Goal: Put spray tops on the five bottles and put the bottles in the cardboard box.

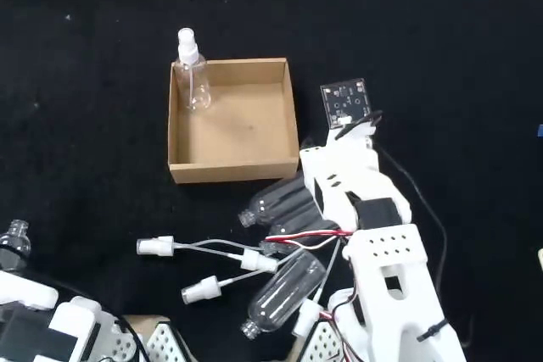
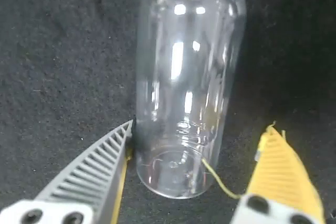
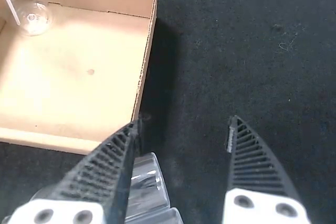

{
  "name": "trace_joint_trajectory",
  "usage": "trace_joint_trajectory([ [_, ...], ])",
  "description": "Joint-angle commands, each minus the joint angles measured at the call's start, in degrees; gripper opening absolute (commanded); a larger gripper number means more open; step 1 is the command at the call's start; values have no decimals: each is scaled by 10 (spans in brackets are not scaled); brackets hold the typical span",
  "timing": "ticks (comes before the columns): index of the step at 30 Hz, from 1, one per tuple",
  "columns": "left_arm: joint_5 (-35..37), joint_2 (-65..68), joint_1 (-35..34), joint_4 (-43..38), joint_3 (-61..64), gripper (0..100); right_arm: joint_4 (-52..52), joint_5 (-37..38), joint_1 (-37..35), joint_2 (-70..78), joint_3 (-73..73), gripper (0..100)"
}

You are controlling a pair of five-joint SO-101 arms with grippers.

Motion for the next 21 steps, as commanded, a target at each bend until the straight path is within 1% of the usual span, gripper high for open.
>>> trace_joint_trajectory([
  [1, -15, -10, 17, -1, -40, 352, -15, 2, 10, 1, -3, 243],
  [5, -13, -4, 53, 24, -82, 352, -15, 2, 10, 3, -3, 243],
  [9, 33, -3, 88, 23, -124, 352, -15, 2, 10, 3, -3, 243],
  [14, 41, -3, 112, 16, -118, 352, -14, 2, 10, 3, -3, 243],
  [16, 40, -3, 109, -21, -106, 352, -13, 2, 10, 3, -3, 243],
  [19, 40, -2, 98, -100, -82, 352, -13, 2, 11, 3, -3, 243],
  [21, 45, -2, 95, -135, -79, 352, -13, 2, 11, 3, -3, 243],
])
